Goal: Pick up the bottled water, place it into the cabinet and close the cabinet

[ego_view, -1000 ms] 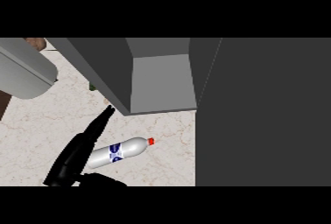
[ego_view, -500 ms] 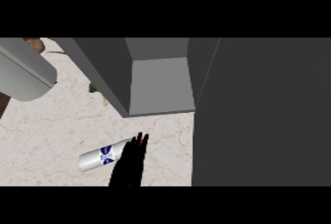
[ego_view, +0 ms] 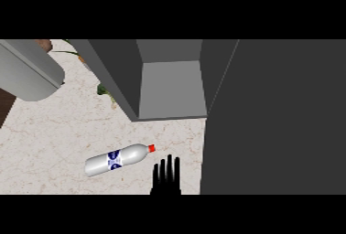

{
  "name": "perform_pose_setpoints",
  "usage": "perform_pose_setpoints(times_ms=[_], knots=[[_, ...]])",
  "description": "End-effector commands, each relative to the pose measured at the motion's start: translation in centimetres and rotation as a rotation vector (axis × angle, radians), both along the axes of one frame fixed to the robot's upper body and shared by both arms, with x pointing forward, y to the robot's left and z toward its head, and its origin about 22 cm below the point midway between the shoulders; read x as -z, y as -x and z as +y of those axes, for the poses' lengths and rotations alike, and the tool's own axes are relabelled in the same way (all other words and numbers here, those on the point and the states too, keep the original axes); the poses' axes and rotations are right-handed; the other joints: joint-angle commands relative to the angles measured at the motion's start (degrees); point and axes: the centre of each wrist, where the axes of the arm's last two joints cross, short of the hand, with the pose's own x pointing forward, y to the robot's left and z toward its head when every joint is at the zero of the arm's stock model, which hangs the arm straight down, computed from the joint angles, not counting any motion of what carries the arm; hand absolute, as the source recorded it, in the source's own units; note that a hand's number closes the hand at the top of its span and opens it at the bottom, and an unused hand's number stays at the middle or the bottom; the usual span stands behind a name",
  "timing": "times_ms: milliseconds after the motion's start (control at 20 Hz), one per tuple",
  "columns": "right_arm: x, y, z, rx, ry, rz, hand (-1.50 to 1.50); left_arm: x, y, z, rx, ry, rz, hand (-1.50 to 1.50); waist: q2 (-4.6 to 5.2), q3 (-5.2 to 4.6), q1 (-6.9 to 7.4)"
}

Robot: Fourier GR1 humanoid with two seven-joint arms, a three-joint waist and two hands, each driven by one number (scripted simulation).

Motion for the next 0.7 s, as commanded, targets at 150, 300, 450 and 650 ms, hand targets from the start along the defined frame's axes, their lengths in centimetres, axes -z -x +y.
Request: perform_pose_setpoints(times_ms=[150, 300, 450, 650], knots=[[0.5, 2.1, -0.2, -0.019, 0.023, -0.009, -1.50, -1.8, 0.1, -3.0, 0.009, -0.024, 0.004, -1.50, 0.02, 0.00, 0.77], [0.9, 3.5, 0.2, -0.008, 0.003, 0.012, -1.50, -0.9, -1.2, -2.7, 0.017, -0.014, -0.012, -1.50, 0.02, -0.01, 0.80], [0.9, 3.4, 0.0, -0.006, 0.026, -0.002, -1.50, -0.8, -0.3, -3.0, 0.014, -0.018, -0.049, -1.50, -0.03, 0.00, 1.14], [1.5, 3.5, -0.8, 0.020, 0.032, -0.020, -1.50, -0.7, -1.3, -2.8, 0.015, -0.033, -0.087, -1.50, -0.06, 0.04, 1.74]])
